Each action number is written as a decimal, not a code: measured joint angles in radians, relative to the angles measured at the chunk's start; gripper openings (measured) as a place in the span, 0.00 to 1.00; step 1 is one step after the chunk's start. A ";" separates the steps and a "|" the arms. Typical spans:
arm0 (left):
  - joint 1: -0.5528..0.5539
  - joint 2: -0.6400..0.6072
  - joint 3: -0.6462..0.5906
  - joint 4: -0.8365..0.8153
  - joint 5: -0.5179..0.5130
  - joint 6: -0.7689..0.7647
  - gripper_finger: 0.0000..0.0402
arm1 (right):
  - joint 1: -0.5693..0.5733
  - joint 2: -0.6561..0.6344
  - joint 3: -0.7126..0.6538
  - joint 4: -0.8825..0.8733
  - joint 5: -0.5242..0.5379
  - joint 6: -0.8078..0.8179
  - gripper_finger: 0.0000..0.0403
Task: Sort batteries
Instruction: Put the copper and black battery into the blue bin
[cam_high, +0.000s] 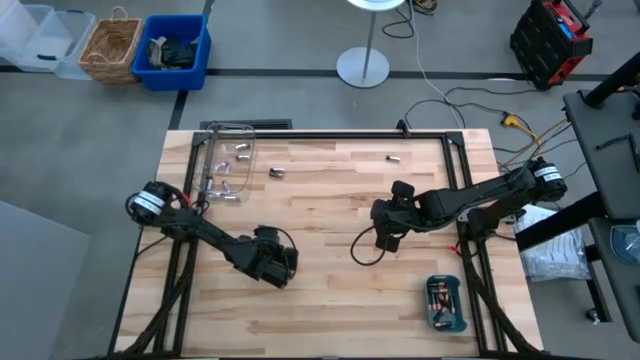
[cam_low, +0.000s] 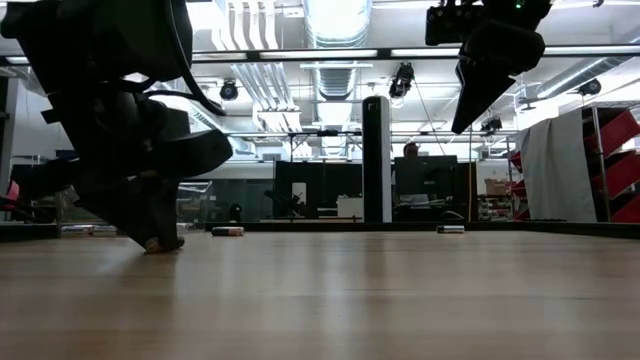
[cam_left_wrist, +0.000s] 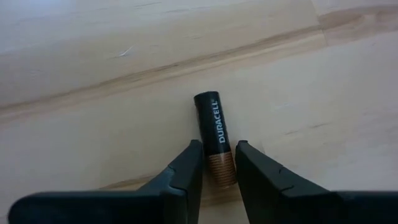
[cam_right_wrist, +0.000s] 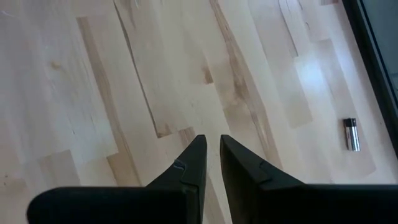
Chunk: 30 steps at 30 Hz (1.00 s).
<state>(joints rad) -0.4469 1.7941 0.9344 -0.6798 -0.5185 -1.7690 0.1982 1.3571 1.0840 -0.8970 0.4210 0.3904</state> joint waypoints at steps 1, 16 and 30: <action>0.000 0.003 0.000 0.002 0.003 0.008 0.19 | 0.000 0.000 0.000 0.000 0.000 0.000 0.10; -0.002 0.014 0.036 0.005 0.015 0.166 0.19 | 0.000 0.000 -0.002 0.002 0.000 -0.002 0.10; -0.009 -0.032 0.102 0.000 0.011 0.363 0.19 | 0.012 0.000 -0.045 0.152 -0.004 -0.079 0.10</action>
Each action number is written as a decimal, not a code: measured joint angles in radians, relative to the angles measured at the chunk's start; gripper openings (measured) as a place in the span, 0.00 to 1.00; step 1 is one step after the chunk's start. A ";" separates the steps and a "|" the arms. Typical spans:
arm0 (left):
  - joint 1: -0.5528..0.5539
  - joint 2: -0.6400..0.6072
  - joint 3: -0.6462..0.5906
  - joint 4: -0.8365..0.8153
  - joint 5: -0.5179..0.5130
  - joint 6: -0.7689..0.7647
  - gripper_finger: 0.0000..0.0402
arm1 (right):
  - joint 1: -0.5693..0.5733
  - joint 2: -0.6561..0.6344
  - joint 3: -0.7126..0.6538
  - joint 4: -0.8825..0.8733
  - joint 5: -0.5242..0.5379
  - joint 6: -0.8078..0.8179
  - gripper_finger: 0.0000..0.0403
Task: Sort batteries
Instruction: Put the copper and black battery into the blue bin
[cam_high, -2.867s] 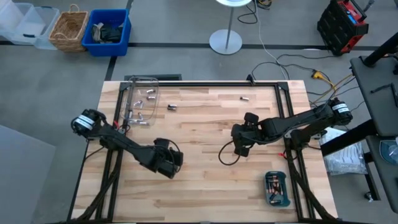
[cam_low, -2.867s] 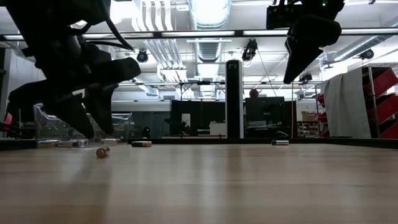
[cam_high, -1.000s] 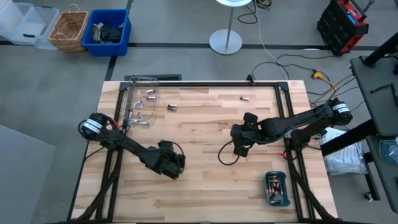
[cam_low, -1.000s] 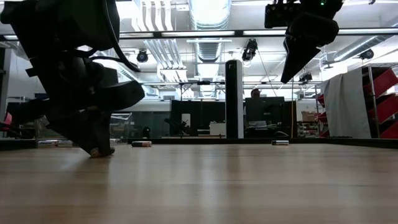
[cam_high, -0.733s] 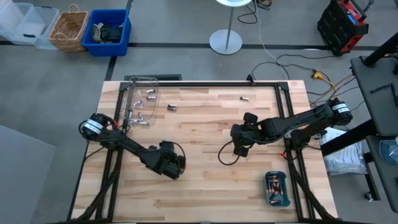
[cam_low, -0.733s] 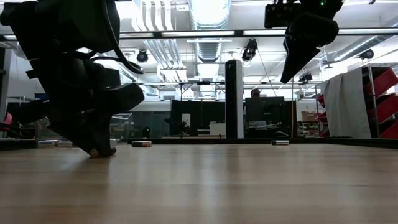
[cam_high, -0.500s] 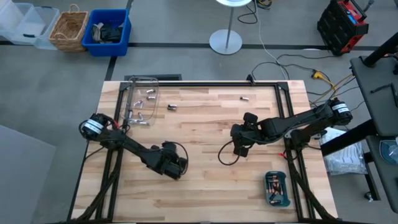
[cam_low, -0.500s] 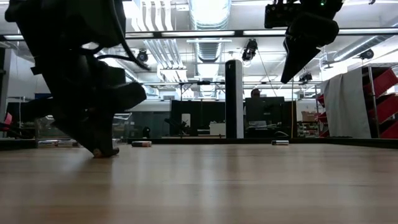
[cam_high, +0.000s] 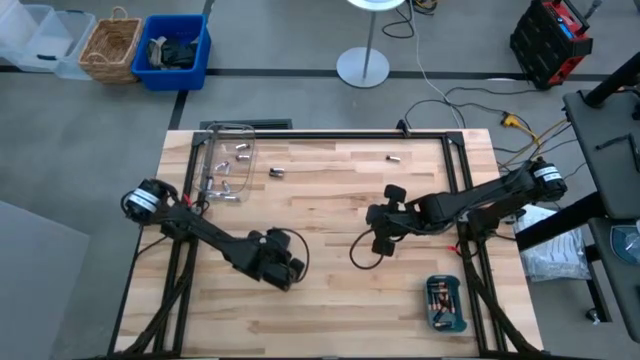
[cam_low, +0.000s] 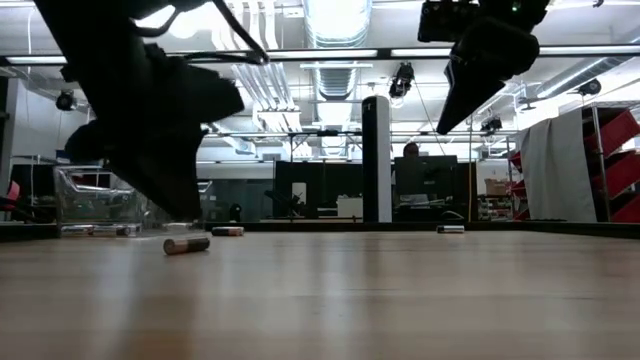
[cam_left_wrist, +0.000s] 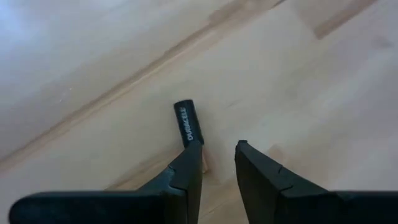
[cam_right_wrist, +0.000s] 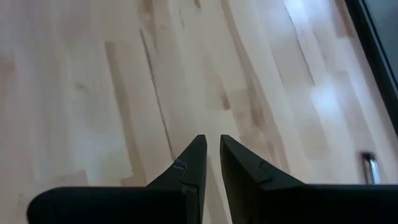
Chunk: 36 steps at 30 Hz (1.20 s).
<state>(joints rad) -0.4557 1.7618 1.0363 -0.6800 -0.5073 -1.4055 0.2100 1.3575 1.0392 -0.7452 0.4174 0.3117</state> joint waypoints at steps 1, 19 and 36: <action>0.000 -0.009 0.000 -0.001 -0.001 0.000 0.19 | 0.001 0.000 -0.008 0.020 -0.003 -0.010 0.10; -0.003 0.056 -0.003 0.016 -0.057 0.012 0.41 | 0.001 0.000 -0.040 0.056 -0.008 -0.013 0.10; -0.015 0.145 -0.006 0.095 -0.060 0.151 0.18 | 0.001 0.000 -0.040 0.056 -0.008 -0.013 0.10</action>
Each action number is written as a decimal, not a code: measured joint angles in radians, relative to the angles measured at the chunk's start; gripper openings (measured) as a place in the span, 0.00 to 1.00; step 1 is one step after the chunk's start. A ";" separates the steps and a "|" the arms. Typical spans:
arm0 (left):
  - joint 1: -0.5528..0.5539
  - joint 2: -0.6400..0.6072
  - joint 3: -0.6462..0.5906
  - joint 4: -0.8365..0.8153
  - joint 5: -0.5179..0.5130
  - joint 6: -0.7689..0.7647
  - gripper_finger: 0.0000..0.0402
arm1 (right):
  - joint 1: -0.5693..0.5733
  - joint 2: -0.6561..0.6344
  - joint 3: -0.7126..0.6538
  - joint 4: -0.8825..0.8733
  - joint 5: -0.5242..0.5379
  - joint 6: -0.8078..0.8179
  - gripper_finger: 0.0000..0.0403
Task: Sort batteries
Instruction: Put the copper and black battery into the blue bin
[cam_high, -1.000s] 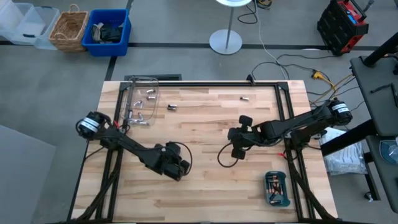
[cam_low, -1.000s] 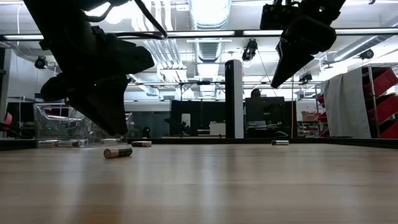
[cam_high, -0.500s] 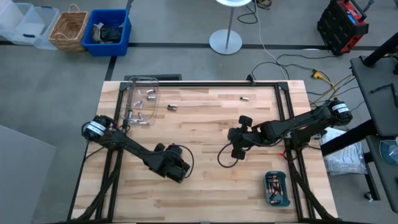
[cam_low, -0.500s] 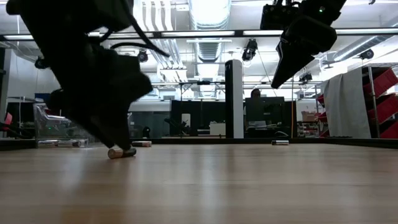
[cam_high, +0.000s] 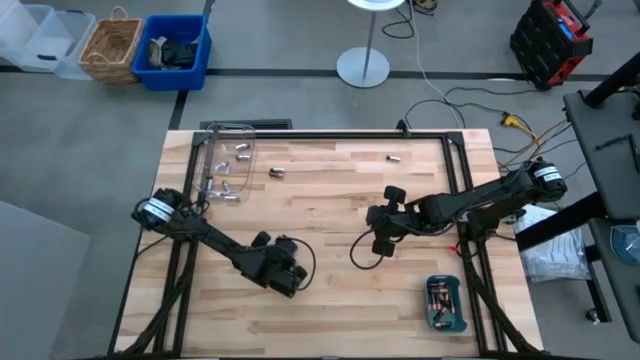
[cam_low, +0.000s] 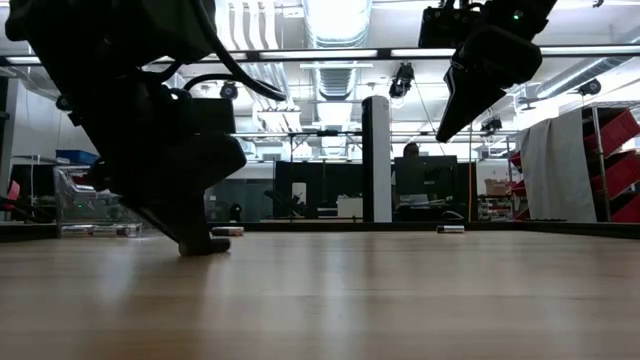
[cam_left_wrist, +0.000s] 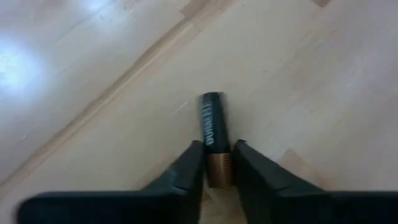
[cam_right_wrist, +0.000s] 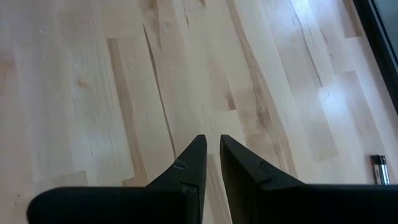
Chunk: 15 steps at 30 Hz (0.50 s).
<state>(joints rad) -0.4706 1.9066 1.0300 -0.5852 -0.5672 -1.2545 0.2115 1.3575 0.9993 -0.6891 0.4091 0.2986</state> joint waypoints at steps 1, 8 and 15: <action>0.000 -0.002 -0.002 0.001 0.003 0.000 0.13 | 0.000 0.000 0.000 0.000 0.000 0.000 0.10; -0.001 -0.024 -0.001 -0.001 0.025 0.010 0.05 | 0.000 0.000 0.000 0.000 0.000 -0.002 0.10; -0.029 -0.082 -0.001 0.001 0.007 0.058 0.05 | 0.000 0.000 -0.002 0.003 0.000 -0.002 0.10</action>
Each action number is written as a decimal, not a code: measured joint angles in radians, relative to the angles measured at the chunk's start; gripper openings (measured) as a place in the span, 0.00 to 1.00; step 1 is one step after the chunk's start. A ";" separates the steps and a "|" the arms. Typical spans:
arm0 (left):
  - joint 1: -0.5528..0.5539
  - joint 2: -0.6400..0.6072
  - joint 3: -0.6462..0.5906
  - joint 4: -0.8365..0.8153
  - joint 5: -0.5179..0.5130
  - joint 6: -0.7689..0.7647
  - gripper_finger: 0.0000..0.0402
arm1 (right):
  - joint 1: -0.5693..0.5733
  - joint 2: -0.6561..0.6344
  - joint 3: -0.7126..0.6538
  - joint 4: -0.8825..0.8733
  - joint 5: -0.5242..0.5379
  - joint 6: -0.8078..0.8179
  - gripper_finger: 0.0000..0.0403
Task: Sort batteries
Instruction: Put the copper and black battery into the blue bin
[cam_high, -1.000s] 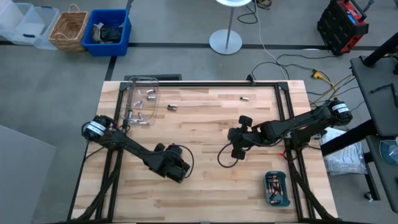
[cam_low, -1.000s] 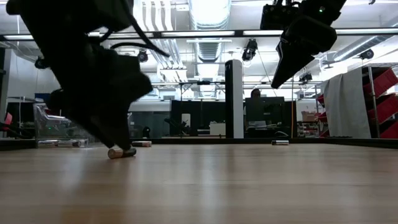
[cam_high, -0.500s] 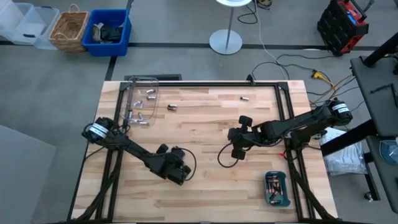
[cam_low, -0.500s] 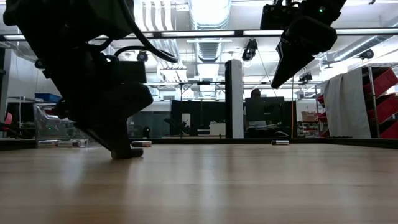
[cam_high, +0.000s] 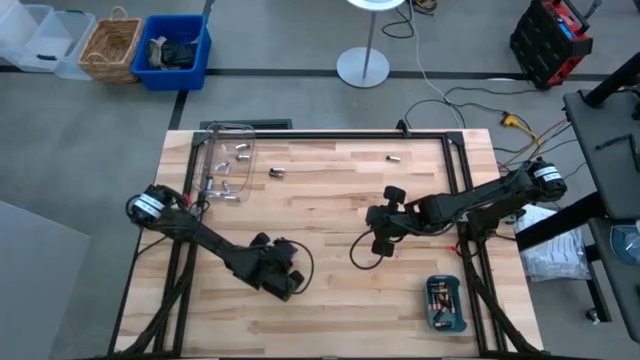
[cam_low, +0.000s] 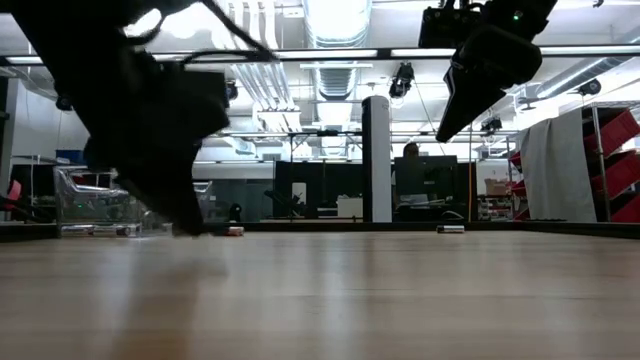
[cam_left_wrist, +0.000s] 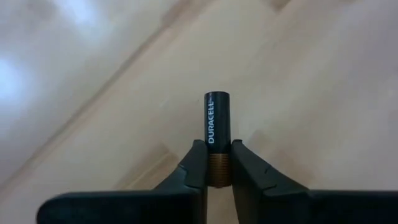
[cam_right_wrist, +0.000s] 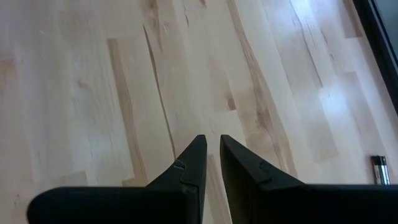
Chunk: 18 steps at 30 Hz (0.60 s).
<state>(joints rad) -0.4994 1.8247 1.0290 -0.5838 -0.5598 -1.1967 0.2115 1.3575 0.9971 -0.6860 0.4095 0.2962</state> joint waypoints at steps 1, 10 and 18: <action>-0.004 -0.010 0.000 0.000 -0.010 0.003 0.05 | 0.000 0.000 -0.002 0.005 0.000 0.000 0.10; -0.089 -0.110 0.000 0.169 -0.227 0.235 0.05 | 0.000 0.000 -0.061 0.243 -0.019 -0.070 0.10; -0.113 -0.158 0.001 0.417 -0.303 0.675 0.05 | 0.027 0.009 -0.187 0.866 -0.243 -0.353 0.10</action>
<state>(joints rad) -0.6125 1.6669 1.0302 -0.1670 -0.8631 -0.5213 0.2382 1.3664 0.8102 0.1799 0.1670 -0.0568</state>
